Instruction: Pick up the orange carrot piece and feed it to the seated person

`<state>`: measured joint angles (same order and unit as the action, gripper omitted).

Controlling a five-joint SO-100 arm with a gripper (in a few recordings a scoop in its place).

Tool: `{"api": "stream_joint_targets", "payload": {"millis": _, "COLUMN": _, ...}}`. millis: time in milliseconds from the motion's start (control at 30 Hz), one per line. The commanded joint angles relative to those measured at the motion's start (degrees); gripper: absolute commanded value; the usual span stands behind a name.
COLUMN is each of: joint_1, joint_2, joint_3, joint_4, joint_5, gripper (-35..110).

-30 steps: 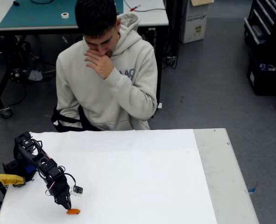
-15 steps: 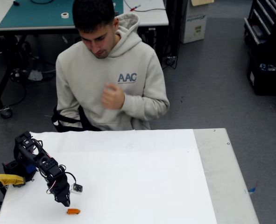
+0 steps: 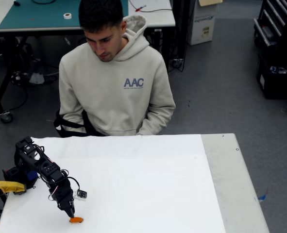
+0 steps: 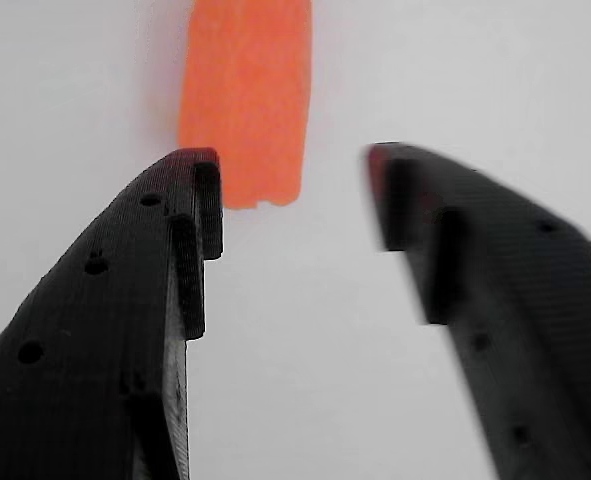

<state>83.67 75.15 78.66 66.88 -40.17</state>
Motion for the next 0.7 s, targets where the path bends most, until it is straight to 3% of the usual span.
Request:
{"api": "stream_joint_targets", "payload": {"millis": 0, "joint_1": 1.32, "joint_2": 6.33, "joint_3": -4.57, "joint_4": 0.70, "joint_5": -0.62, "gripper": 25}}
{"api": "stream_joint_targets", "payload": {"millis": 667, "joint_1": 0.88, "joint_2": -2.55, "joint_3": -4.75, "joint_4": 0.00, "joint_5": -0.70, "gripper": 27}}
